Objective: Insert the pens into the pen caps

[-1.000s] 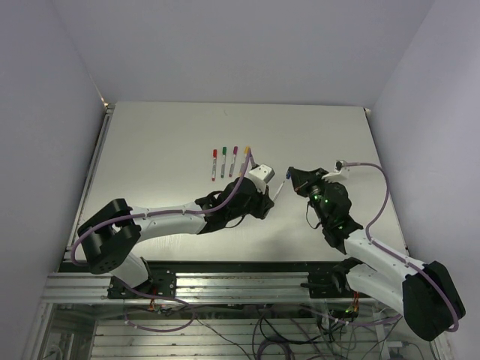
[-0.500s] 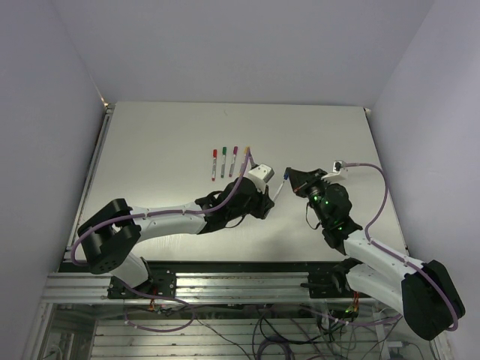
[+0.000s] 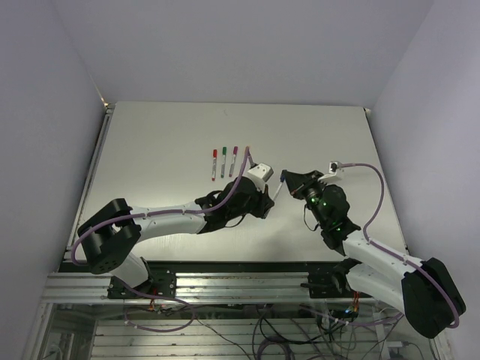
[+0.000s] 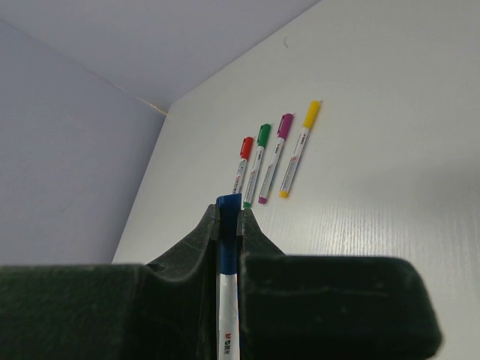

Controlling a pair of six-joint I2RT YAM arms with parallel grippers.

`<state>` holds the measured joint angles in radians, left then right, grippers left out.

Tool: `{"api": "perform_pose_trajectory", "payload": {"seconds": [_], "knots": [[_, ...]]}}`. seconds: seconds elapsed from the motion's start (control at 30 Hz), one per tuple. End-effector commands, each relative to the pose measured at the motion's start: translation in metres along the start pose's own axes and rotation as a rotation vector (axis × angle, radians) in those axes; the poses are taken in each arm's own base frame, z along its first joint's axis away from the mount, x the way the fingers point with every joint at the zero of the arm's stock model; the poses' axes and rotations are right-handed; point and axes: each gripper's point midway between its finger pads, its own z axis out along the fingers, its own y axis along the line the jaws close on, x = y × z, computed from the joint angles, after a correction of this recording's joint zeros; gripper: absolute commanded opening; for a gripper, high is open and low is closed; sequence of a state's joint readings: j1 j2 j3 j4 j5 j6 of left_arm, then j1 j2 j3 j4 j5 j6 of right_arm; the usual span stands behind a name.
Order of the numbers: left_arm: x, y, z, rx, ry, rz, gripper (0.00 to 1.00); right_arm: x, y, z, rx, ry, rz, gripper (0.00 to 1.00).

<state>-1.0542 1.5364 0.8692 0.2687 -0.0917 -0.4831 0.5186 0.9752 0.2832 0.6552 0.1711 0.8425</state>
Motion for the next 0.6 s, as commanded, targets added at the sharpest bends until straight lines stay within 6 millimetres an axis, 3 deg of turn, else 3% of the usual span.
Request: {"api": "perform_pose_trajectory", "payload": {"seconds": [0.0, 0.33, 0.57], "knots": [[-0.014, -0.004, 0.002, 0.020, -0.051, -0.021, 0.07, 0.006, 0.004, -0.002, -0.029, 0.007, 0.008, 0.00], [-0.020, -0.002, 0.000, 0.016, -0.088, -0.050, 0.07, 0.018, 0.007, -0.004, -0.037, 0.043, -0.023, 0.00], [-0.033, -0.009, -0.005, 0.092, -0.151, -0.123, 0.07, 0.041, 0.005, -0.007, -0.051, 0.130, -0.119, 0.00]]}}
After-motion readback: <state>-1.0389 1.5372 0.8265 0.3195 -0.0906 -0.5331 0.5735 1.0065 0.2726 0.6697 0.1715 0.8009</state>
